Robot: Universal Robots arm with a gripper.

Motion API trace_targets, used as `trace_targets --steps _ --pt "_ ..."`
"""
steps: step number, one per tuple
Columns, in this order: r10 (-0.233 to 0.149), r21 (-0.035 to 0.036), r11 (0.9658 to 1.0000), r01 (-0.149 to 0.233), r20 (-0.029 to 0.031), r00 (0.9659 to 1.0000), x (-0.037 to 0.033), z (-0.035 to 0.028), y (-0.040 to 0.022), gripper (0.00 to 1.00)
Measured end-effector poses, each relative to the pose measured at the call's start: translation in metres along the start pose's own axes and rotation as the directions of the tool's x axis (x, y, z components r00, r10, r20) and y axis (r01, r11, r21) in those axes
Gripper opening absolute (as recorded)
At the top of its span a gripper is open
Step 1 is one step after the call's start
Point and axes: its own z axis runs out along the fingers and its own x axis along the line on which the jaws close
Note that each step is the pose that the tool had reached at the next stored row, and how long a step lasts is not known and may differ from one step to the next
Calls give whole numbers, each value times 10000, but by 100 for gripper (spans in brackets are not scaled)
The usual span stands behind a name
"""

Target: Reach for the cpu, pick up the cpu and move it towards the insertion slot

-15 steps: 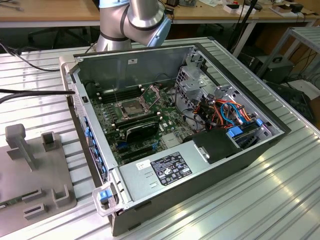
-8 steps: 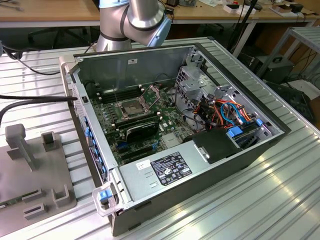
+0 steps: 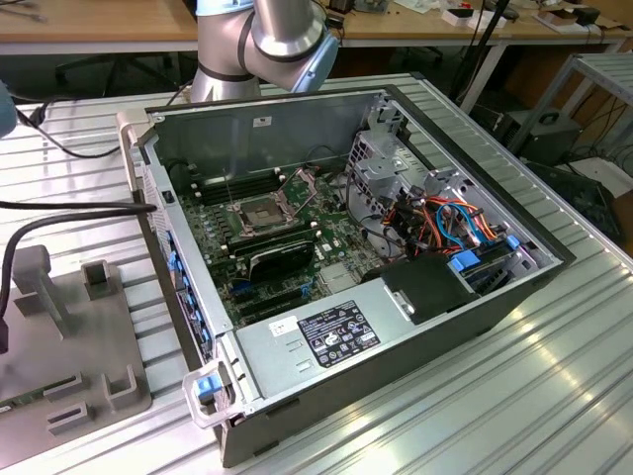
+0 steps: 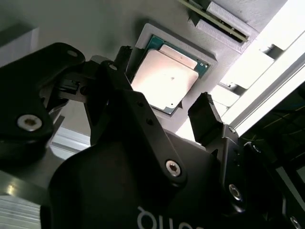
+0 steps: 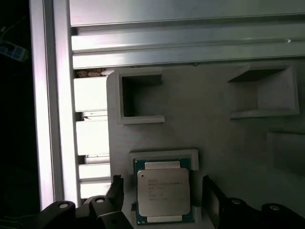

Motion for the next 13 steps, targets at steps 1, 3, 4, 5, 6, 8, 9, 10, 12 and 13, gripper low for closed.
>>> trace_targets --steps 1,3,4,5,6,8,9,10,12,13 --pt "25 0 10000 -25 -2 10000 -1 23 1 76" --pt "26 1 10000 -26 -3 10000 0 47 0 76" --pt "27 2 10000 -27 -4 10000 0 48 0 76" --pt "26 2 10000 -26 -3 10000 0 48 0 75" --pt "27 2 10000 -27 -4 10000 0 48 0 75" --pt "27 2 10000 -27 -3 10000 0 49 0 67" --pt "26 2 10000 -26 -2 10000 0 49 0 67" --pt "26 1 10000 -26 -1 10000 -1 45 1 67" --pt "27 2 10000 -27 -2 10000 -1 25 2 67" --pt "26 1 10000 -26 -1 10000 -1 25 2 67"
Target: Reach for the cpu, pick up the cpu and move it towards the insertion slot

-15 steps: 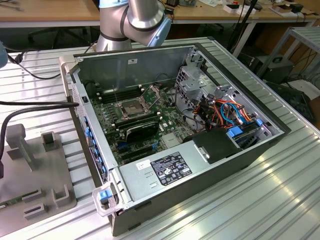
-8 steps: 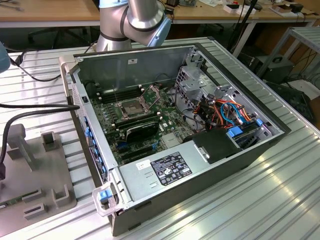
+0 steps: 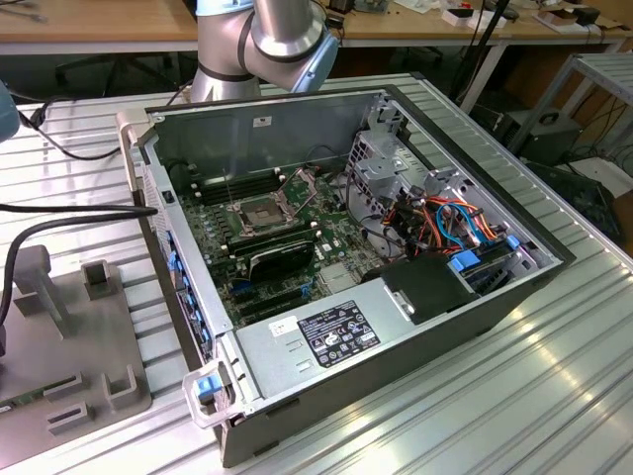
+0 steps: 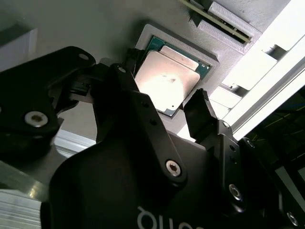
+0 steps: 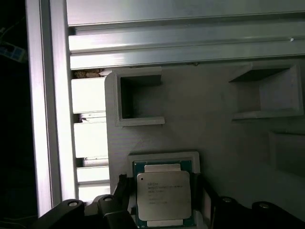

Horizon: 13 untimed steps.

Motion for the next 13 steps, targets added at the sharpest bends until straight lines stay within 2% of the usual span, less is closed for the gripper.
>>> trace_targets --steps 4,5,6,9,13 --pt "0 4 10000 0 -2 10000 0 -1 0 67" --pt "0 5 10000 0 0 10000 0 -1 0 66" --pt "0 6 10000 0 -1 10000 0 -1 0 58" --pt "0 7 10000 0 -1 10000 0 -4 0 55" --pt "0 8 10000 0 -1 10000 0 -38 1 55"
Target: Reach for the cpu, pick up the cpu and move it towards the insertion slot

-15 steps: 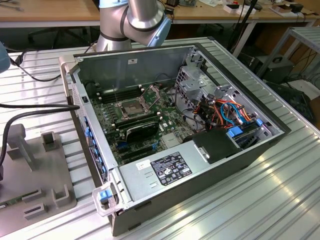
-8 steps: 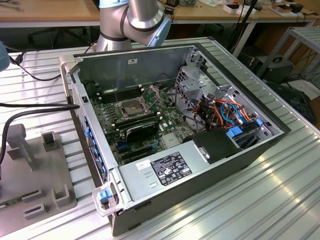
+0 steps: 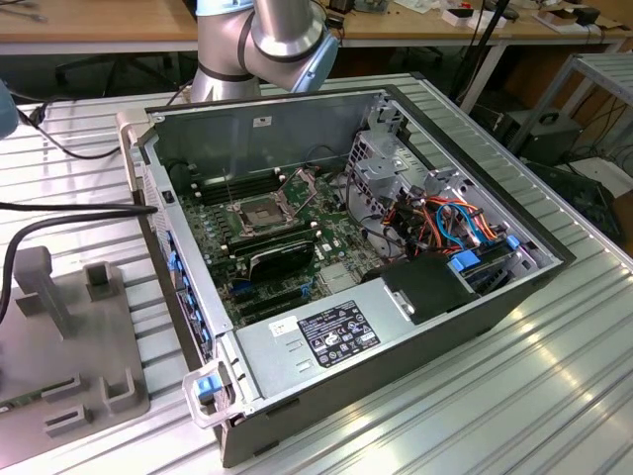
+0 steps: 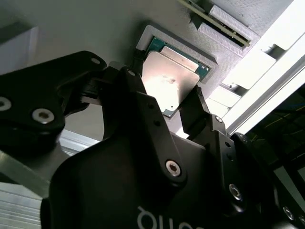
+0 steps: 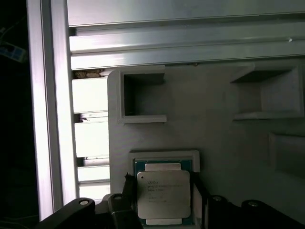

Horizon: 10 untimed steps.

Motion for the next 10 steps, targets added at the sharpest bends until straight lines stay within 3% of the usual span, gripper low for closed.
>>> trace_targets --steps 4,6,7,10 --pt "0 3 10000 0 -2 10000 0 -61 2 55" --pt "-1 5 10000 1 1 10000 -2 -256 11 55" --pt "0 5 10000 0 1 10000 -2 -325 14 55" --pt "0 5 10000 0 1 10000 -2 -367 16 55"
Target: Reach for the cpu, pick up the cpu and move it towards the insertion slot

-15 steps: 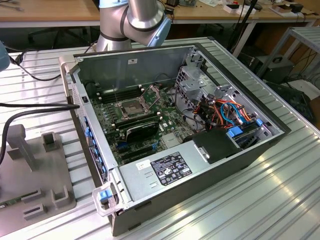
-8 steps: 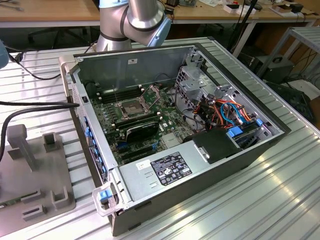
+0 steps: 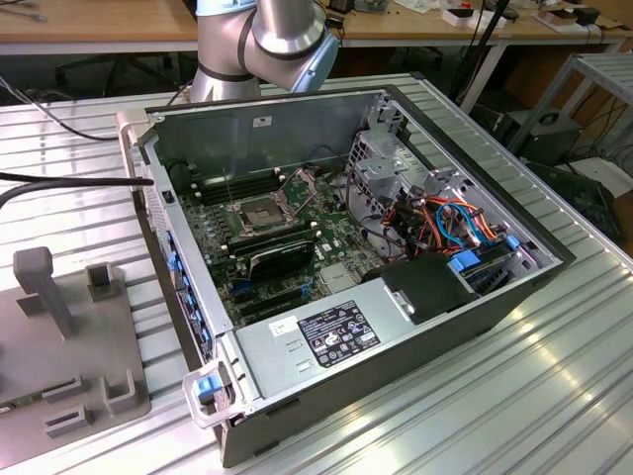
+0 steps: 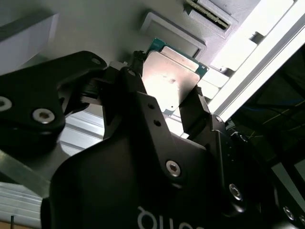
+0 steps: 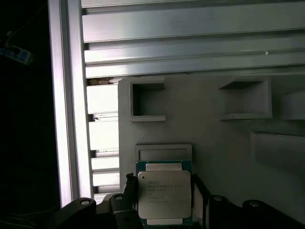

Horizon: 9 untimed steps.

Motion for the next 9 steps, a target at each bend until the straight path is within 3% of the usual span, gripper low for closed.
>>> trace_targets --steps 9 --pt "0 0 10000 0 0 10000 -1 -155 7 55"
